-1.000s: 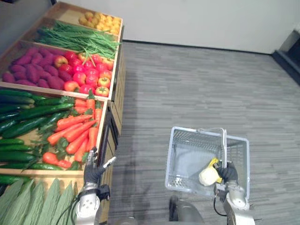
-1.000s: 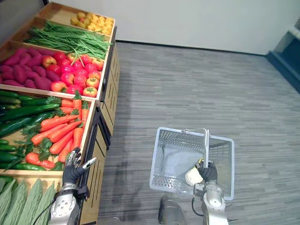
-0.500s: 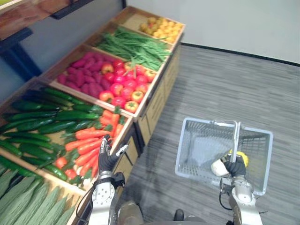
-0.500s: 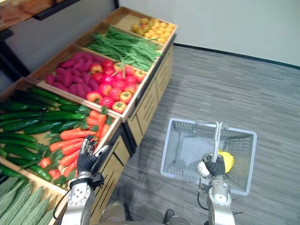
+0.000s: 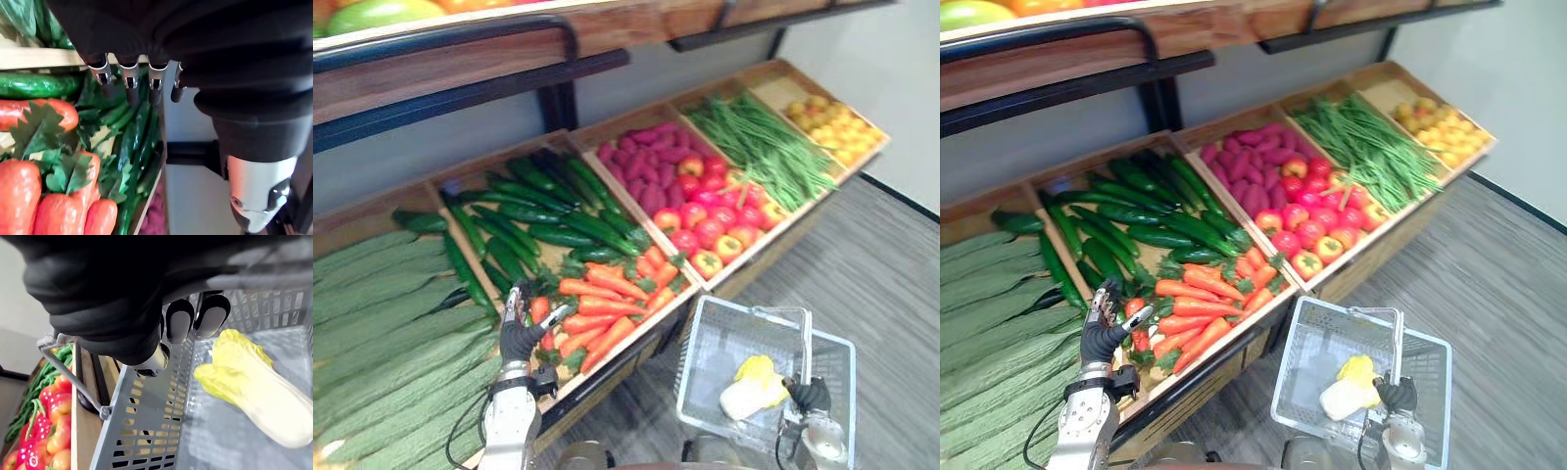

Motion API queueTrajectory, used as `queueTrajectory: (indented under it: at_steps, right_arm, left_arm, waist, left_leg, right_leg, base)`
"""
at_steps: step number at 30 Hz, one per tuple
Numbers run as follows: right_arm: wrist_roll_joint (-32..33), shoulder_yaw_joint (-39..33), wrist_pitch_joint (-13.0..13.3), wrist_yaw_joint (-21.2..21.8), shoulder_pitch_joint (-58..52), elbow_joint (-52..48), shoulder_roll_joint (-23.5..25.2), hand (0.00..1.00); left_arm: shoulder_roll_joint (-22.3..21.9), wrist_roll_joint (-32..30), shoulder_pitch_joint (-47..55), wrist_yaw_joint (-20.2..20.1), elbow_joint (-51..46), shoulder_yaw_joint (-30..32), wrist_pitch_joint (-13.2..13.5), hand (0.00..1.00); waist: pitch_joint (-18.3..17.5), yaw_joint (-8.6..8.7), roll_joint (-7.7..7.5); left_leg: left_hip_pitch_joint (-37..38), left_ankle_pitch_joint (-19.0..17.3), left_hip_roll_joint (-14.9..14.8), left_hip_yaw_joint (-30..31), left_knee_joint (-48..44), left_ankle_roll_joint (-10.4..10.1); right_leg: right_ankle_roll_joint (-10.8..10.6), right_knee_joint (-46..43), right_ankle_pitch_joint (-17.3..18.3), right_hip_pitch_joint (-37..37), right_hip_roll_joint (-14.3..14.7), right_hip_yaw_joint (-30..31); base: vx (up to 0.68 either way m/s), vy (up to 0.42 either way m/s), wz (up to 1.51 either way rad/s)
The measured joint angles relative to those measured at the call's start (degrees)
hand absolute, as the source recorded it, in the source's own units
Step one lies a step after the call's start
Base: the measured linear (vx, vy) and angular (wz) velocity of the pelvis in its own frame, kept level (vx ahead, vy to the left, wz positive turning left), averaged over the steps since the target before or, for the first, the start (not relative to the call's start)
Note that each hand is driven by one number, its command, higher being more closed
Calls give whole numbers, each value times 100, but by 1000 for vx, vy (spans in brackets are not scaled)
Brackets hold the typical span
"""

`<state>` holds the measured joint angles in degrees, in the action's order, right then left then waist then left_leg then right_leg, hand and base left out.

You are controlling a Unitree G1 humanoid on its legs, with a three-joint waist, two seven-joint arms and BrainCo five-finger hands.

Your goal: Pick vegetable in the basket

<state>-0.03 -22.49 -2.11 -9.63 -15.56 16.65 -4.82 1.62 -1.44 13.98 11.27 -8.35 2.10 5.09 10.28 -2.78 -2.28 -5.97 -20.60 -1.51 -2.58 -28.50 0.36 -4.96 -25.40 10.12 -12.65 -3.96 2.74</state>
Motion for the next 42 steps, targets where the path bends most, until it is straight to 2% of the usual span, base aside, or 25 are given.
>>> queueTrajectory:
  at_steps: [1, 3, 8, 11, 16, 18, 22, 29, 33, 37, 38, 39, 42]
  right_arm:
    - [0, 65, 60, 92, -11, -11, -77, 100]
    - [0, 51, 53, 93, 14, 2, -75, 100]
    - [71, 43, 57, 104, -200, 25, -56, 100]
    - [127, 42, 60, 115, -196, 255, -59, 100]
    - [140, 110, 103, 255, -210, 306, -60, 100]
    - [136, 110, 164, 278, -153, 400, -74, 100]
    - [113, 233, 214, 370, -77, 544, -191, 100]
    - [132, 207, 262, 338, 43, 964, -192, 100]
    - [172, 14, 192, 319, 103, 975, -189, 100]
    - [173, -69, 169, 273, 218, 970, -190, 100]
    - [173, -85, 169, 259, 240, 969, -191, 100]
    - [233, -207, 169, 225, 280, 910, -201, 100]
    - [281, -211, 167, 224, 280, 884, -304, 100]
  left_arm:
    - [-49, -165, -94, -9, -13, -75, 4, 0]
    - [-67, -300, -251, -11, -27, -196, 28, 0]
    - [103, -503, -87, 2, -49, -111, 23, 0]
    - [260, -735, -95, 2, -60, -23, 24, 0]
    - [932, -1442, -414, -5, 47, -297, 37, 0]
    - [1083, -1669, -580, -6, 207, -394, 41, 0]
    - [1351, -2333, -1052, -15, 630, -570, 38, 0]
    - [1630, -2751, -1186, -15, 1134, -777, 26, 0]
    - [1956, -3157, -1538, -130, 1557, -1122, 18, 0]
    - [2247, -3576, -1881, -206, 1989, -1331, 16, 0]
    - [2257, -3618, -1938, -246, 2043, -1335, 12, 0]
    - [2292, -3872, -2361, -260, 2371, -1622, 10, 0]
    - [2291, -3970, -2587, -257, 2457, -1772, 13, 0]
  waist:
    - [-6, 50, 36]
    - [-4, 31, 36]
    - [-162, 24, 18]
    - [-322, 10, 4]
    - [-433, 28, -44]
    - [-433, 41, -44]
    - [-439, 187, -53]
    - [-474, 211, 4]
    - [-473, 218, 8]
    - [-463, 346, 22]
    - [-448, 350, 32]
    - [-338, 374, 104]
    - [-200, 396, 134]
  left_leg:
    - [-28, -32, -56, 151, 50, -45]
    - [-82, -35, -117, 281, 63, -72]
    - [-213, 75, -289, 233, 350, -246]
    - [-225, 322, -436, 84, 620, -366]
    - [-34, 899, -430, -57, 1344, -388]
    - [43, 962, -399, -94, 1488, -415]
    - [165, 1178, -363, -104, 1862, -422]
    - [291, 1299, -395, -304, 2214, -481]
    - [371, 1307, -450, -535, 2246, -474]
    - [347, 1296, -453, -756, 2252, -464]
    - [323, 1291, -452, -796, 2251, -458]
    - [221, 1268, -452, -880, 2219, -432]
    - [157, 1239, -463, -905, 2148, -421]
  right_leg:
    - [49, 101, -19, 47, 27, -165]
    - [99, 186, -47, 114, 28, -368]
    - [160, 639, -193, 256, 8, -683]
    - [228, 982, -366, 336, 65, -752]
    - [311, 1360, -665, 332, 141, -610]
    - [327, 1383, -678, 332, 174, -563]
    - [378, 1484, -754, 321, 208, -512]
    - [383, 1585, -827, 230, 294, -285]
    - [414, 1673, -910, 231, 379, -92]
    - [385, 1774, -1009, 133, 384, 117]
    - [382, 1786, -1028, 109, 384, 154]
    - [370, 1865, -1112, 22, 381, 244]
    - [371, 1861, -1113, -13, 385, 243]
  base:
    - [-34, -120, 41]
    - [-77, -140, 56]
    - [-81, -102, 44]
    - [-4, -52, 16]
    - [68, -26, -13]
    - [56, -14, -14]
    - [6, -16, 0]
    - [-14, -16, -14]
    - [27, 4, -25]
    - [4, 30, -26]
    - [-47, 60, -42]
    - [-50, 43, -23]
    - [-17, 13, -6]
